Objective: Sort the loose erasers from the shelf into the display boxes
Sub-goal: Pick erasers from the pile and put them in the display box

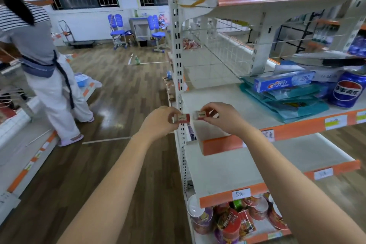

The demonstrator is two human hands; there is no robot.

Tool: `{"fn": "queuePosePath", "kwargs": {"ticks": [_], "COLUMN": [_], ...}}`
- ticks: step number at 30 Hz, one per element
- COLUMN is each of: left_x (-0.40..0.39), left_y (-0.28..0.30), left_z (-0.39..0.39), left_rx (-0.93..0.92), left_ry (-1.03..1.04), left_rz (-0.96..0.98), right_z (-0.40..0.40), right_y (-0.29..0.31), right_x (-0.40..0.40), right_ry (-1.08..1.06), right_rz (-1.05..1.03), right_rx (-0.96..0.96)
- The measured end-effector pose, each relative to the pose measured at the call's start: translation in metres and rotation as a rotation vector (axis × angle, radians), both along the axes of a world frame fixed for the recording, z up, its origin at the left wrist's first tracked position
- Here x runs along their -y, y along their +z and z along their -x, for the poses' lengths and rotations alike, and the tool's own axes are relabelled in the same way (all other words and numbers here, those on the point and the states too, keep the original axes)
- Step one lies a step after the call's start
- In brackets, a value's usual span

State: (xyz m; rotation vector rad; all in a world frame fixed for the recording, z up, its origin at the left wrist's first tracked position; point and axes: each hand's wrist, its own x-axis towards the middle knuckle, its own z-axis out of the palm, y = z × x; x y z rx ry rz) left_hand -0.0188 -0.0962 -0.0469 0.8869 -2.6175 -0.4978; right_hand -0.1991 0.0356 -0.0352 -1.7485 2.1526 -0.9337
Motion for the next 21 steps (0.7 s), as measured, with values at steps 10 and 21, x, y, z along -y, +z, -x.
{"fn": "queuePosePath", "kwargs": {"ticks": [10, 21], "left_x": [0.113, 0.303], "left_y": [0.011, 0.007], "left_z": [-0.087, -0.132], "left_rx": [-0.102, -0.135], "left_ry": [0.074, -0.028], "left_rz": [0.027, -0.026], "right_z": [-0.085, -0.125], "right_y": [-0.011, -0.016], "right_x": [0.130, 0.307], "right_ry": [0.033, -0.032], "right_rz": [0.159, 0.187], "right_rx": [0.075, 0.170]}}
